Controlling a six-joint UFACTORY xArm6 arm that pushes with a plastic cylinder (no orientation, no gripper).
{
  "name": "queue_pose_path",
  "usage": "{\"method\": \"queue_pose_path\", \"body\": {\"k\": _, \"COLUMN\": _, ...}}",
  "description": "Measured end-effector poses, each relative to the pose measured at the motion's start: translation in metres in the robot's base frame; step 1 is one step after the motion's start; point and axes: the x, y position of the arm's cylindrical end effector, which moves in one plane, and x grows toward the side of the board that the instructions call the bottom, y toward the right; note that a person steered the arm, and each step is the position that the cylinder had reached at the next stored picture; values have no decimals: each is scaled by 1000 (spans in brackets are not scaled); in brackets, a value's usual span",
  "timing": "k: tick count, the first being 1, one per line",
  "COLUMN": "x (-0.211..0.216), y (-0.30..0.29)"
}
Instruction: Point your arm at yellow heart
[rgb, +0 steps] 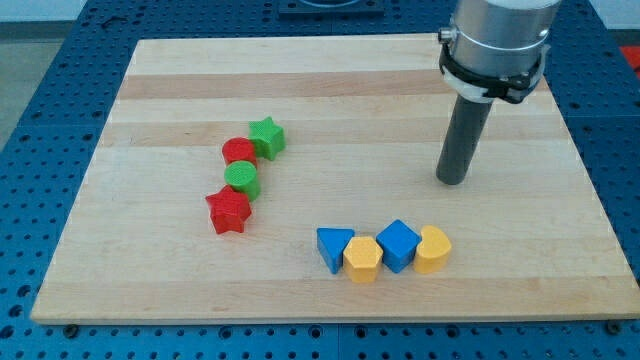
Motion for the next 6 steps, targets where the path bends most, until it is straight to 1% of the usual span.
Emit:
{"method": "queue_pose_path", "body": {"k": 3, "x": 0, "y": 0}}
{"method": "queue_pose_path", "body": {"k": 4, "x": -3, "y": 21}}
{"method": "queue_pose_path", "body": {"k": 5, "x": 1, "y": 79}}
{"method": "queue_pose_path", "body": {"k": 6, "x": 38, "y": 126}}
